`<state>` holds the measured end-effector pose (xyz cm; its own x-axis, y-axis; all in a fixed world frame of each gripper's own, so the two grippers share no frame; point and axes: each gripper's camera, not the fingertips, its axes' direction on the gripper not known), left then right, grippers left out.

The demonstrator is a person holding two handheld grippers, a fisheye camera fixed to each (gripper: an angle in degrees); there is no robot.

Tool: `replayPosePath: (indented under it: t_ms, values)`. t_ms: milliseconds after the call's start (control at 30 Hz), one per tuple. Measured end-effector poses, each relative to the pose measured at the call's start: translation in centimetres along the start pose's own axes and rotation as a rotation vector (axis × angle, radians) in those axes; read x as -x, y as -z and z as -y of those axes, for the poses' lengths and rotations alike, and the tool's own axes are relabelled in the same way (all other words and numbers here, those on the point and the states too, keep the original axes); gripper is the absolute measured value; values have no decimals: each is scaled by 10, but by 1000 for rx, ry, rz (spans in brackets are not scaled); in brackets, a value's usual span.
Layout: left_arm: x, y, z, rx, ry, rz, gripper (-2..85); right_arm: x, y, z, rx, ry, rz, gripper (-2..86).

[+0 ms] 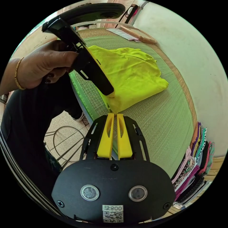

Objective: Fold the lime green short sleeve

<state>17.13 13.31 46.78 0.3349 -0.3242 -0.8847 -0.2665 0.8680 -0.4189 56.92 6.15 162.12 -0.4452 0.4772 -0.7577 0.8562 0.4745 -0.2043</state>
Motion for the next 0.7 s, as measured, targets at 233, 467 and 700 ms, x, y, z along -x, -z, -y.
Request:
replayPosePath:
  t_ms: [233, 467, 700]
  values:
    - [-17, -40, -13, 69, -37, -5, 44, -71, -12, -35, -1, -147, 235, 6]
    - [-54, -56, -28, 102, -172, 89, 83, -148, -36, -71, -23, -282, 439, 4]
    - [-80, -71, -41, 148, -307, 324, 44, -233, -76, -123, -44, -514, 763, 28]
